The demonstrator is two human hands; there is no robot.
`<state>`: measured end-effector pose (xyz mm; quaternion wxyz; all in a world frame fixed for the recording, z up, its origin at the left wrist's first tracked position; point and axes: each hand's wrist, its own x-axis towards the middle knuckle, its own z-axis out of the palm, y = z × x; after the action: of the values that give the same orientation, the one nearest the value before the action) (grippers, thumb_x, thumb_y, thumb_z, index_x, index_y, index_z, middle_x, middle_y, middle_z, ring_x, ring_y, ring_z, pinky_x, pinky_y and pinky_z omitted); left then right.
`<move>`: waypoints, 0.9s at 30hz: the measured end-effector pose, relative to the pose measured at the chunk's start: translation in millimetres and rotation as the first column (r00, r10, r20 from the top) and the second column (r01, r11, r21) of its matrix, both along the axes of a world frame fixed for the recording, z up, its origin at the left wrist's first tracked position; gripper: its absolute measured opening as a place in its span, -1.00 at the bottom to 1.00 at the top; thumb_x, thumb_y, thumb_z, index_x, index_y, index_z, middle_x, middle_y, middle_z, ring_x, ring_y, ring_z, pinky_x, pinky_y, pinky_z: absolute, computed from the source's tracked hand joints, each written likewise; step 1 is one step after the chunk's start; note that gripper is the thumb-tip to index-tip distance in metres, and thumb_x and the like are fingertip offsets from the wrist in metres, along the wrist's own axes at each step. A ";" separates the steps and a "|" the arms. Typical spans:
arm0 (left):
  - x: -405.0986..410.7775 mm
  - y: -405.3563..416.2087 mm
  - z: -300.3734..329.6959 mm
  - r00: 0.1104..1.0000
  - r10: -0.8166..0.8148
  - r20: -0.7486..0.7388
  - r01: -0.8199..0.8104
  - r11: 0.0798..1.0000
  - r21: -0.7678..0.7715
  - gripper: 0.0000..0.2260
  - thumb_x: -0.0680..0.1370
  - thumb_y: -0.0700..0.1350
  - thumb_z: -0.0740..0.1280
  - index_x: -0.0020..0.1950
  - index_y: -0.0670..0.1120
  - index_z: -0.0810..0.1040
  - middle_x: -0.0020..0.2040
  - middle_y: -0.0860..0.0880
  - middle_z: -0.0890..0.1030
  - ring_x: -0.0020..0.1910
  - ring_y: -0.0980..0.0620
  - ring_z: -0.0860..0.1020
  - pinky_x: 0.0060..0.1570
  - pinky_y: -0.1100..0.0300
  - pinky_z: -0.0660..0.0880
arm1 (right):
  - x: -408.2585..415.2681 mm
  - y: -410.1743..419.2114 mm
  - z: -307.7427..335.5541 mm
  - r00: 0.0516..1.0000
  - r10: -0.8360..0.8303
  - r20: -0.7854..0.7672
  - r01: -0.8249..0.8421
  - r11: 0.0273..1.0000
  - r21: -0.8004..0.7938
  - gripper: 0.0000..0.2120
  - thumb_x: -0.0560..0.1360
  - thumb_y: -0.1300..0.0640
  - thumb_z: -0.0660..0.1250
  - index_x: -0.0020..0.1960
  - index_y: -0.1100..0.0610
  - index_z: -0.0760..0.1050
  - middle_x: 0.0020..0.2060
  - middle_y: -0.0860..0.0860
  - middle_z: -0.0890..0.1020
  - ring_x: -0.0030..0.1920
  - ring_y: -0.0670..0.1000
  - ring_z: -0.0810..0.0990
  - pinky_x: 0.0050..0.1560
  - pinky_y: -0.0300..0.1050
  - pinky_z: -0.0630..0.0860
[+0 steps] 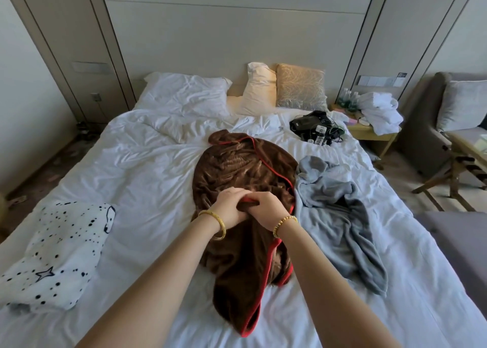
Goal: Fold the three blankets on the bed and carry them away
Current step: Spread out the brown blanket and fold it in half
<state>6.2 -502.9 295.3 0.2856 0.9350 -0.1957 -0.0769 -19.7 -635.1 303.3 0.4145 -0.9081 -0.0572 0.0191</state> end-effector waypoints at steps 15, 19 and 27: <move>2.9 13.3 63.0 0.895 0.425 -0.135 -0.437 0.778 -0.452 -0.74 0.56 -0.03 0.20 -0.31 -0.04 0.48 -0.38 -0.01 0.50 -0.33 0.01 0.45 -0.36 0.19 0.33 | -21.5 5.9 -36.5 0.930 -0.283 -0.234 0.367 0.703 0.609 -0.88 0.53 0.24 0.26 -0.14 0.07 0.50 -0.28 0.00 0.54 -0.22 -0.07 0.51 -0.15 -0.17 0.47; -3.9 37.8 35.9 0.865 0.496 -0.071 -0.492 0.868 0.062 -0.61 0.56 -0.17 0.18 0.39 -0.13 0.26 0.22 -0.22 0.48 0.15 -0.19 0.49 0.06 0.04 0.44 | -12.3 -4.4 -19.0 0.972 -0.234 -0.013 0.220 0.894 0.391 -0.83 0.52 0.20 0.27 -0.21 0.00 0.49 -0.44 -0.13 0.43 -0.44 -0.21 0.36 -0.38 -0.40 0.30; -8.7 11.0 34.7 0.999 0.034 0.036 -0.041 0.976 0.215 -0.62 0.49 0.00 0.34 0.27 -0.05 0.41 0.30 -0.10 0.43 0.38 -0.11 0.31 0.40 -0.09 0.18 | -4.2 7.9 15.8 0.999 -0.008 0.041 0.009 1.000 -0.016 -0.81 0.50 0.23 0.21 0.03 0.11 0.57 -0.16 0.04 0.61 -0.11 0.02 0.54 -0.09 -0.18 0.41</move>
<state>-2.4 -491.9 329.9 0.1806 0.9652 -0.1728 -0.0773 -23.9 -627.2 319.1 0.4058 -0.9119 -0.0617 -0.0007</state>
